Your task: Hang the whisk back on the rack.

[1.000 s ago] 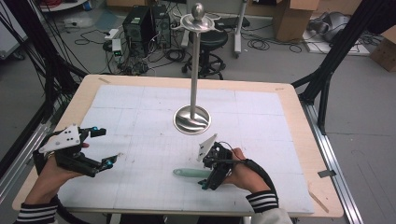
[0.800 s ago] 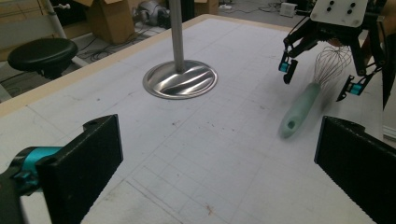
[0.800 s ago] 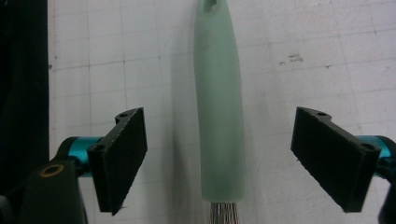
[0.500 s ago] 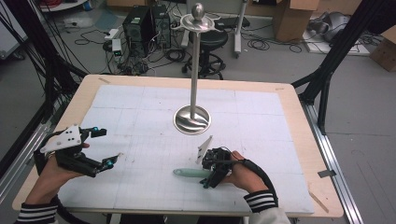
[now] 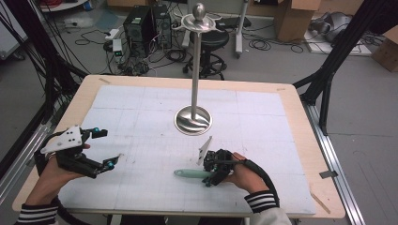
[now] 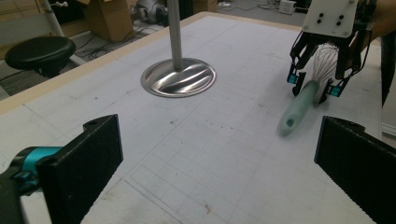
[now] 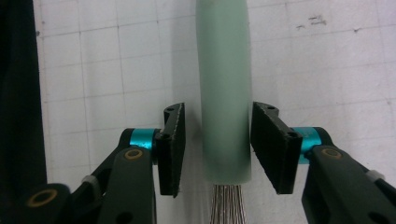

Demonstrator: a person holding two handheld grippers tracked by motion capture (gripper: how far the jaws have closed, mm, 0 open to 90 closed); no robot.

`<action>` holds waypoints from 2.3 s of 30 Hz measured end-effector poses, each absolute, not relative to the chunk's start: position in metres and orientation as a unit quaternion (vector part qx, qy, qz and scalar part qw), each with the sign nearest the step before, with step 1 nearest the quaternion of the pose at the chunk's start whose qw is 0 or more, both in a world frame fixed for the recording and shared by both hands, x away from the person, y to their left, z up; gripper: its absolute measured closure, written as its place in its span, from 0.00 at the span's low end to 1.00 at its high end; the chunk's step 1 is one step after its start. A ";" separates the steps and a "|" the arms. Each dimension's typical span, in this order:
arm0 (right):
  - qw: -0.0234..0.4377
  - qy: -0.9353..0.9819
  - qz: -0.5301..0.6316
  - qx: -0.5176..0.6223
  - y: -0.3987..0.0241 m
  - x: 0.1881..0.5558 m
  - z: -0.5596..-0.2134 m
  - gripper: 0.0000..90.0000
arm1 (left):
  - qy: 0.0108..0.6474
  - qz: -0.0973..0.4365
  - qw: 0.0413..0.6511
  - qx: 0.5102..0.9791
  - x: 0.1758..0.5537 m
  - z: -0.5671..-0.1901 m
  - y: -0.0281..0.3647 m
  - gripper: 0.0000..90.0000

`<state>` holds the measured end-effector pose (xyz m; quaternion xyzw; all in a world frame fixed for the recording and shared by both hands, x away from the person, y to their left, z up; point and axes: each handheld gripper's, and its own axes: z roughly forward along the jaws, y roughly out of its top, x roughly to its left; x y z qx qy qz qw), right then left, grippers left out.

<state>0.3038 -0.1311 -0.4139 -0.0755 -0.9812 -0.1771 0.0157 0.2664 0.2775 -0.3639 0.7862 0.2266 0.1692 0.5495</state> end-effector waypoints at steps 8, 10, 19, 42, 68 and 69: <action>0.033 -0.981 -0.180 -0.058 -0.132 0.305 -0.414 0.76 | 0.227 0.169 0.549 0.787 0.266 -0.364 0.278 0.02; 0.038 -0.981 -0.181 -0.054 -0.133 0.305 -0.413 0.76 | 0.227 0.169 0.549 0.787 0.266 -0.364 0.278 0.02; 0.037 -0.976 -0.211 -0.044 -0.141 0.304 -0.403 0.77 | 0.226 0.168 0.550 0.786 0.267 -0.364 0.278 0.02; 0.017 -0.946 -0.313 -0.085 -0.184 0.311 -0.358 0.77 | 0.227 0.171 0.541 0.791 0.267 -0.365 0.276 0.02; -0.043 -0.889 -0.430 -0.154 -0.244 0.327 -0.302 0.77 | 0.229 0.170 0.540 0.792 0.269 -0.366 0.275 0.02; -0.041 -0.889 -0.429 -0.156 -0.244 0.326 -0.300 0.77 | 0.229 0.170 0.539 0.793 0.269 -0.366 0.275 0.02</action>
